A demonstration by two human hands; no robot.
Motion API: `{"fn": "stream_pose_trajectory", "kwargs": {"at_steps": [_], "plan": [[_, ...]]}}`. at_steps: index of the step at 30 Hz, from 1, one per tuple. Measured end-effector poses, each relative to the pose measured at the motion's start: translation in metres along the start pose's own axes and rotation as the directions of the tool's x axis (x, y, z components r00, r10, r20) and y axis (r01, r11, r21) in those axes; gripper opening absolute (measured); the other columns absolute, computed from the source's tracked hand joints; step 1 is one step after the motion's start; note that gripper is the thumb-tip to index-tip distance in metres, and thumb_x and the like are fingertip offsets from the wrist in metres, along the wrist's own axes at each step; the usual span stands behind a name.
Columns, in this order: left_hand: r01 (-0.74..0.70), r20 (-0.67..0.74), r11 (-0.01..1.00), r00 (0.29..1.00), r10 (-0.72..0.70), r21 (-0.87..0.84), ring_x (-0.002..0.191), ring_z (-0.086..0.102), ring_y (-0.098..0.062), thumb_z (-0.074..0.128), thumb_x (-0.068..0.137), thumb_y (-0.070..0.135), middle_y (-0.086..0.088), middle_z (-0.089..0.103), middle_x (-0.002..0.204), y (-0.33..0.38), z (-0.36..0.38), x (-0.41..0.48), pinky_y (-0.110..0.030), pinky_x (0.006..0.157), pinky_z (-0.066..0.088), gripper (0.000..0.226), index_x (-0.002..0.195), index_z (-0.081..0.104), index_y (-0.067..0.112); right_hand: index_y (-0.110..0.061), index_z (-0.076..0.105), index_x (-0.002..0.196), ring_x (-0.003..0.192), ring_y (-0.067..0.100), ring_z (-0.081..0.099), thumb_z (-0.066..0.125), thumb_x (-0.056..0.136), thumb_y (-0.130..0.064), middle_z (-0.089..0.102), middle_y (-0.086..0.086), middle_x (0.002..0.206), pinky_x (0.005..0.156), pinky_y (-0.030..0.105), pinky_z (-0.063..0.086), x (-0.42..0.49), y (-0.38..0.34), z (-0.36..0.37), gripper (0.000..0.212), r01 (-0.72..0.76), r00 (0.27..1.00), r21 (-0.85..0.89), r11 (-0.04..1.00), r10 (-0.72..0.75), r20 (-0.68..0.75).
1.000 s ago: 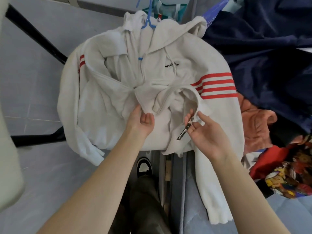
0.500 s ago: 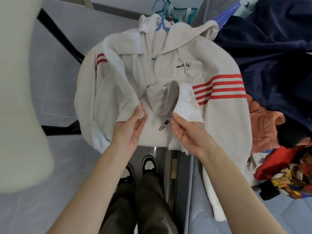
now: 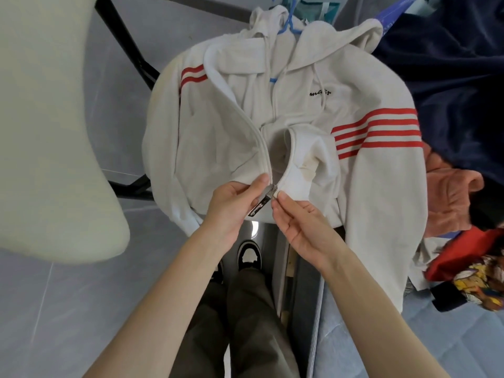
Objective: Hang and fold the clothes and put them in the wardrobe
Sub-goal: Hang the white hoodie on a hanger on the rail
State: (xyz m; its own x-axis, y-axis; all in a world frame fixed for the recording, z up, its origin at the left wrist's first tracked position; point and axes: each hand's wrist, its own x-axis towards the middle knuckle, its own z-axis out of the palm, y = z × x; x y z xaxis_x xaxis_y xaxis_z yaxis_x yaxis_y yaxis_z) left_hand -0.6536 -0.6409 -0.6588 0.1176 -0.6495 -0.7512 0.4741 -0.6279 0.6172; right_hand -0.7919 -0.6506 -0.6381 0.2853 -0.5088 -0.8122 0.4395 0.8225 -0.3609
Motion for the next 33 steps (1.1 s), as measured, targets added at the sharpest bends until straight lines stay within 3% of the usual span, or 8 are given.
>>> {"fn": "stream_pose_trajectory", "kwargs": {"at_steps": [4, 9, 13, 17, 20, 26, 29, 33], "plan": [[-0.015, -0.003, 1.0, 1.0, 0.015, 0.026, 0.063, 0.056, -0.004, 0.079, 0.047, 0.053, -0.001, 0.061, 0.071, -0.002, -0.002, -0.002, -0.018, 0.075, 0.051, 0.063, 0.083, 0.069, 0.002, -0.007, 0.076, 0.071, 0.082, 0.01, 0.071, 0.071, 0.072, -0.012, 0.073, 0.009, 0.087, 0.069, 0.015, 0.055, 0.002, 0.003, 0.001, 0.008, 0.028, 0.998, 0.043, 0.999, -0.026, -0.055], [-0.019, -0.059, 1.0, 0.998, 0.018, -0.017, 0.069, 0.058, -0.006, 0.08, 0.045, 0.05, -0.005, 0.067, 0.083, -0.002, -0.002, -0.002, -0.02, 0.074, 0.049, 0.055, 0.081, 0.072, 0.009, -0.012, 0.076, 0.067, 0.082, 0.01, 0.071, 0.072, 0.069, -0.017, 0.074, 0.007, 0.086, 0.069, 0.016, 0.055, 0.003, 0.005, 0.002, 0.007, 0.038, 0.998, -0.018, 0.999, -0.038, -0.04], [0.0, -0.013, 0.999, 1.0, 0.0, 0.032, 0.06, 0.058, -0.002, 0.079, 0.047, 0.049, 0.003, 0.066, 0.07, 0.0, -0.004, -0.001, -0.017, 0.067, 0.05, 0.048, 0.077, 0.071, 0.012, -0.009, 0.074, 0.072, 0.079, 0.009, 0.07, 0.072, 0.069, -0.017, 0.073, 0.008, 0.085, 0.068, 0.016, 0.056, 0.003, 0.006, 0.0, 0.008, 0.048, 0.996, -0.006, 0.999, -0.048, -0.069], [0.006, -0.055, 0.989, 0.998, 0.003, 0.145, 0.067, 0.057, -0.004, 0.082, 0.06, 0.044, 0.007, 0.065, 0.066, -0.004, -0.009, 0.001, -0.02, 0.078, 0.052, 0.03, 0.067, 0.07, 0.018, -0.007, 0.07, 0.08, 0.074, 0.007, 0.069, 0.072, 0.07, -0.017, 0.072, 0.005, 0.081, 0.066, 0.015, 0.055, 0.002, 0.007, 0.0, 0.015, 0.056, 0.995, 0.002, 0.998, -0.056, -0.085], [-0.002, -0.043, 0.976, 0.999, 0.011, 0.22, 0.064, 0.057, -0.001, 0.081, 0.068, 0.041, 0.014, 0.063, 0.059, -0.008, -0.012, 0.0, -0.019, 0.076, 0.052, 0.023, 0.056, 0.07, 0.024, -0.006, 0.068, 0.081, 0.071, 0.006, 0.068, 0.073, 0.07, -0.017, 0.07, 0.004, 0.078, 0.065, 0.013, 0.054, 0.003, 0.004, -0.001, 0.016, 0.069, 0.992, -0.009, 0.998, -0.07, -0.105], [0.014, -0.063, 0.998, 0.998, -0.01, 0.066, 0.065, 0.061, 0.003, 0.076, 0.074, 0.038, 0.014, 0.066, 0.062, -0.005, -0.012, -0.001, -0.016, 0.072, 0.048, 0.02, 0.075, 0.071, 0.018, -0.012, 0.073, 0.067, 0.073, 0.006, 0.068, 0.076, 0.067, -0.019, 0.071, 0.003, 0.075, 0.065, 0.013, 0.054, 0.004, 0.003, -0.001, 0.008, 0.057, 0.995, -0.097, 0.994, -0.064, -0.081], [0.003, -0.057, 0.996, 0.998, 0.002, 0.087, 0.065, 0.062, 0.007, 0.076, 0.075, 0.038, 0.015, 0.067, 0.062, -0.002, -0.008, -0.001, -0.011, 0.067, 0.047, 0.019, 0.078, 0.072, 0.02, -0.015, 0.074, 0.059, 0.073, 0.006, 0.069, 0.076, 0.066, -0.02, 0.071, 0.003, 0.075, 0.067, 0.014, 0.054, 0.004, 0.006, -0.001, 0.008, 0.05, 0.996, -0.106, 0.993, -0.058, -0.07], [-0.005, -0.065, 0.99, 0.998, 0.014, 0.141, 0.066, 0.06, 0.001, 0.078, 0.072, 0.038, 0.016, 0.064, 0.057, -0.005, -0.006, -0.003, -0.013, 0.066, 0.047, 0.022, 0.076, 0.071, 0.018, -0.014, 0.074, 0.062, 0.072, 0.006, 0.069, 0.075, 0.068, -0.018, 0.071, 0.003, 0.076, 0.065, 0.013, 0.054, 0.003, 0.007, -0.002, 0.007, 0.049, 0.996, -0.038, 0.998, -0.052, -0.066]]}}
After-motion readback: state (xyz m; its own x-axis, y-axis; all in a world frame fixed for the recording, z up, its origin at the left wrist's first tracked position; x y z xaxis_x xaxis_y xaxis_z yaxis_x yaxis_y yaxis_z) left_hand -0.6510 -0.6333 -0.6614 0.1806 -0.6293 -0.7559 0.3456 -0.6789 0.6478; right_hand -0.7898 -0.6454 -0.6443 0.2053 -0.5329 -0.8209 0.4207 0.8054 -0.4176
